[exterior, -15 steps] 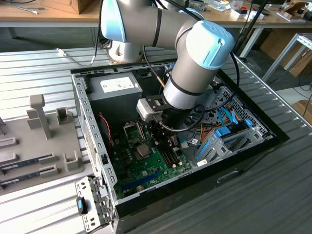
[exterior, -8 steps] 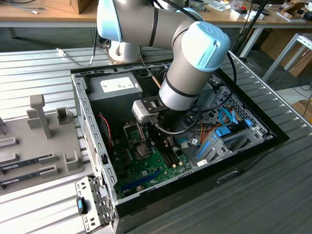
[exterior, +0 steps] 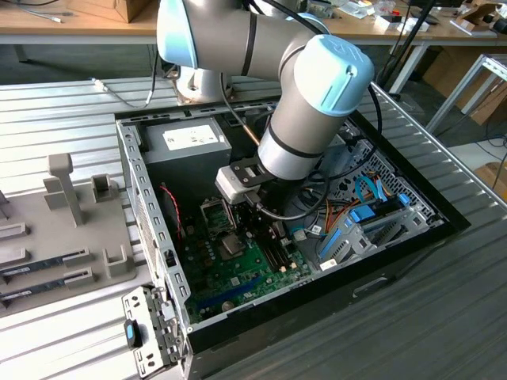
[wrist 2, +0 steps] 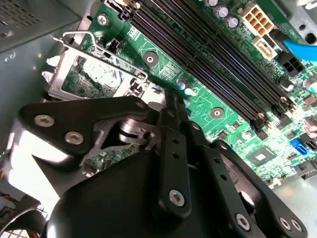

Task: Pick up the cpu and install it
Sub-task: 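Close the cpu cover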

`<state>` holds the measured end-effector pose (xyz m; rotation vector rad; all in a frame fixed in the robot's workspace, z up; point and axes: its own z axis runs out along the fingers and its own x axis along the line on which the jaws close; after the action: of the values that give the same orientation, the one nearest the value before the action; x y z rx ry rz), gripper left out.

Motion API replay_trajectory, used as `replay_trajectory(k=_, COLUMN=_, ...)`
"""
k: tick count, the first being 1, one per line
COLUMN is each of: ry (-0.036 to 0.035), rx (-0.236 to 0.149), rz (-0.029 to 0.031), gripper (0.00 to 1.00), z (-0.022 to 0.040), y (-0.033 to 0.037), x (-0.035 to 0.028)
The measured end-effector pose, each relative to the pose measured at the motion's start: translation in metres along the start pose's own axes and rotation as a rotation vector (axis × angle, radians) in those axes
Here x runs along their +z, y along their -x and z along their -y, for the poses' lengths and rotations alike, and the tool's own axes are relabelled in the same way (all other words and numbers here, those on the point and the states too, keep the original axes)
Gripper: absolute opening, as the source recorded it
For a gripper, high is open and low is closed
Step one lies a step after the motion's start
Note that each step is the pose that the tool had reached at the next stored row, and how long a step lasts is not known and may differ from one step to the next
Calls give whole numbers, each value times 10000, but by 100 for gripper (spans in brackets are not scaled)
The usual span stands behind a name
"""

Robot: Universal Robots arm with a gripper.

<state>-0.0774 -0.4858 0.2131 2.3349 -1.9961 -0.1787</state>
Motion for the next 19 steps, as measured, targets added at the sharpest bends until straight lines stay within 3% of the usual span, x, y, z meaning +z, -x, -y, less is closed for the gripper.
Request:
replay_trajectory(k=6, ry=-9, rx=-8, rz=61, gripper=54, z=0, y=0, x=0)
replay_trajectory(k=9, ry=-9, rx=-48, rz=63, gripper=54, z=-48, y=7, x=15)
replay_trajectory(k=11, ry=2, rx=-261, rz=34, gripper=54, z=-56, y=8, x=31)
replay_trajectory(k=13, ry=31, rx=-622, rz=-75, gripper=54, z=-57, y=8, x=47)
replay_trajectory(k=16, ry=23, rx=-630, rz=-81, gripper=54, z=-118, y=20, x=59)
replay_trajectory(k=19, ry=20, rx=-629, rz=-85, gripper=54, z=-129, y=19, x=61)
